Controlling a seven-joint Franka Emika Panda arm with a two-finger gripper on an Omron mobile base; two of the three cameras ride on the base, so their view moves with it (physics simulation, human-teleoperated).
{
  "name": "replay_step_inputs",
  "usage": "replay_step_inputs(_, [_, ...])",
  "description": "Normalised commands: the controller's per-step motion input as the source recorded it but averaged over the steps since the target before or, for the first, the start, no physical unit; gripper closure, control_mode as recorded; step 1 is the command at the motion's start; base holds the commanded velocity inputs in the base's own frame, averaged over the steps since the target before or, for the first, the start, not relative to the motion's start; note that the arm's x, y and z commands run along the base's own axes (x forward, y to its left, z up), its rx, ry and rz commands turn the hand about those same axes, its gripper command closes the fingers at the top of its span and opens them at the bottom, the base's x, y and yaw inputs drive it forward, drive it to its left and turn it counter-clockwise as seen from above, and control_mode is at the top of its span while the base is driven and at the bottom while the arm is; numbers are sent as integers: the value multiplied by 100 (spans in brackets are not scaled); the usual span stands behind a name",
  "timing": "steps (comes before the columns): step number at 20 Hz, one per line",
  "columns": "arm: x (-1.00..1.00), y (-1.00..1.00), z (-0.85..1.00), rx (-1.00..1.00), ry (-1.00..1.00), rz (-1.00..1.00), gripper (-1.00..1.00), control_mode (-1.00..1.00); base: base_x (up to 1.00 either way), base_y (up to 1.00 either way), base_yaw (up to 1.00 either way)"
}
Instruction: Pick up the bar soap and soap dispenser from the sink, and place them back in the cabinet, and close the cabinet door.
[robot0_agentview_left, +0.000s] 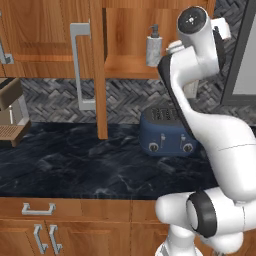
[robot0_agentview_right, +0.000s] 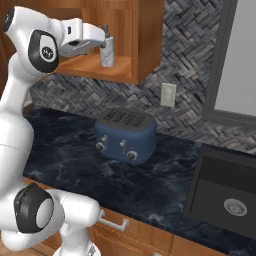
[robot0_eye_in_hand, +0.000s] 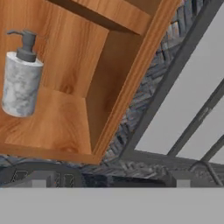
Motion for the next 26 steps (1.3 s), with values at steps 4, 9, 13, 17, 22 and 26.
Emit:
replay_step_inputs(4, [-100, -51, 6, 19, 12, -26, -100, -100, 0, 0, 0])
replay_step_inputs(9, [-100, -28, 2, 27, 19, -26, -100, -100, 0, 0, 0])
replay_step_inputs(13, [-100, -19, 0, 32, 17, -21, -100, -100, 0, 0, 0])
replay_step_inputs(17, [-95, -3, -15, 29, 6, -10, -100, -100, 0, 0, 0])
replay_step_inputs(22, [-62, 5, -33, 28, 3, 1, -100, -100, 0, 0, 0])
replay_step_inputs(26, [-24, 19, -52, 28, 0, 12, -100, -100, 0, 0, 0])
